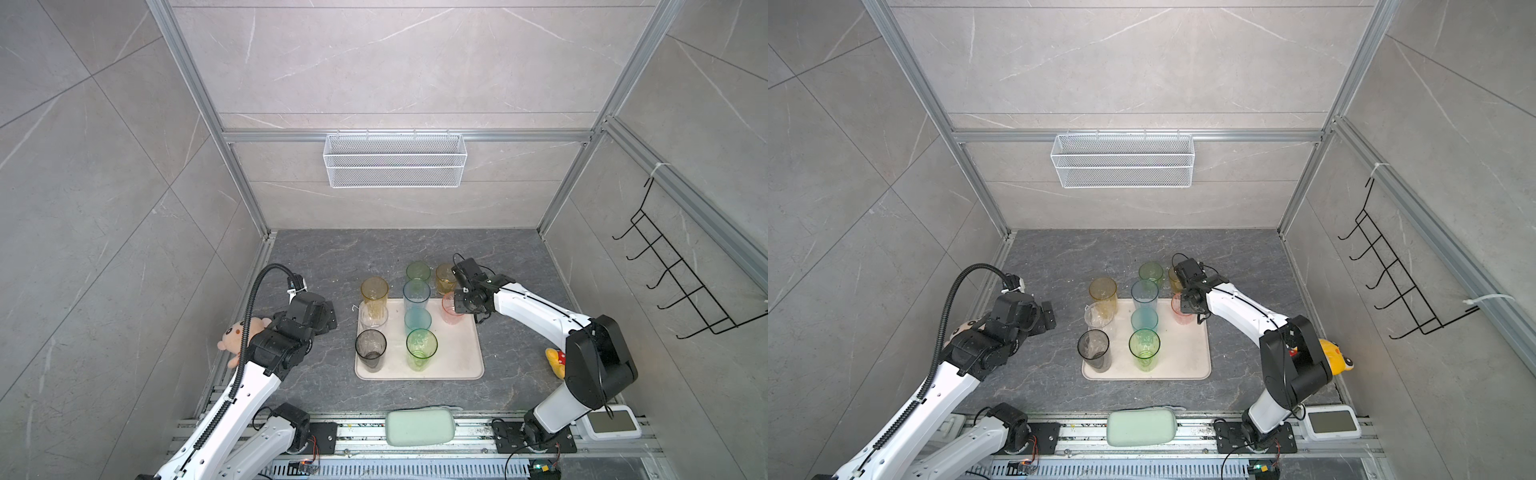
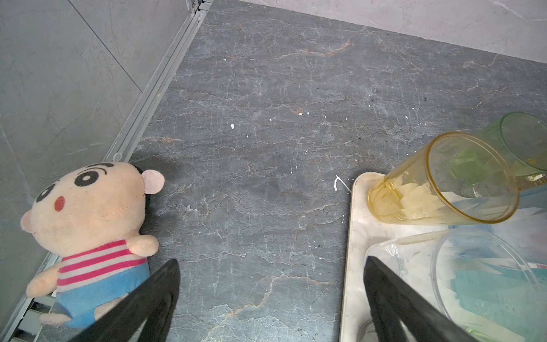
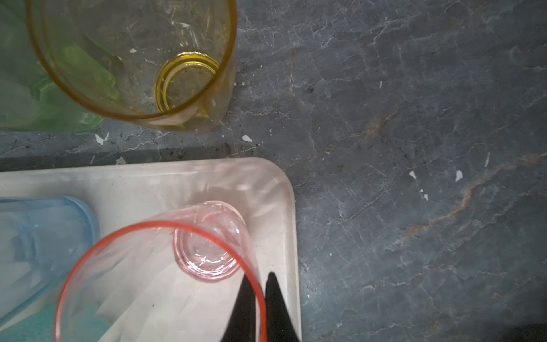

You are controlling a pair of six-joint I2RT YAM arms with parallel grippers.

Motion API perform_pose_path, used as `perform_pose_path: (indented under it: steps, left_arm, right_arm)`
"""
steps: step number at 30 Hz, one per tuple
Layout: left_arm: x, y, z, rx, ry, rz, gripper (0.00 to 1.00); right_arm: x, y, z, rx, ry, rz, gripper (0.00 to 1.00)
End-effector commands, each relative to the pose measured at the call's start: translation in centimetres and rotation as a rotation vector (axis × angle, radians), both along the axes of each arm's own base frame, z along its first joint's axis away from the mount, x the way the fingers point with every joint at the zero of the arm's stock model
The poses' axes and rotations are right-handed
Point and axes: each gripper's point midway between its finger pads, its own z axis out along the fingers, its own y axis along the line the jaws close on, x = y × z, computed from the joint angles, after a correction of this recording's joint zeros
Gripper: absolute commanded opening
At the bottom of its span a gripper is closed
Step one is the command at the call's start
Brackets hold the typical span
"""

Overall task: Place the glasses into the tray
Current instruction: Place the glass on the tray.

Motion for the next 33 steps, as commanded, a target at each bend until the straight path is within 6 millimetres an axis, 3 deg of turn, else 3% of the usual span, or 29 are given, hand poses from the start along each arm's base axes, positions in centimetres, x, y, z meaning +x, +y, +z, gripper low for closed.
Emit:
perform_pose_path:
  steps: [1,6,10,14,18,23,33]
  left_arm:
    - [0.3,-0.2,0.3,-0.014,-0.021,0.005,0.97]
    - [0.3,-0.2,0.3,-0.013,-0.020,0.005,0.97]
    - [0.2,-0.1,0.4,-0.011,-0.021,0.004,0.97]
    - [0.3,-0.1,0.4,-0.010,-0.023,0.006,0.97]
    - [0.3,-0.1,0.4,-0.010,-0.021,0.006,0.97]
    - [0.4,-0.2,0.4,-0.010,-0.022,0.004,0.97]
    - [0.4,-0.2,0.6,-0.011,-0.027,0.003,0.97]
  right_arm:
    - [0.2,0.1,-0.8,0.014,0.011,-0.016,0.00]
    - [0.4,0.3,-1.1,0.015,0.021,-0.020,0.01]
    - [0.6,0.4,-1.3,0.014,0.026,-0.020,0.08]
    - [0.7,0.4,-1.1,0.015,0.025,-0.020,0.24]
    - [0.7,0.4,-0.5,0.008,0.024,-0.017,0.28]
    - [0.8,0.6,1.3,0.035,-0.009,-0.016,0.37]
    - [0.2,0.8,7.1,0.093,-0.086,0.014,0.53]
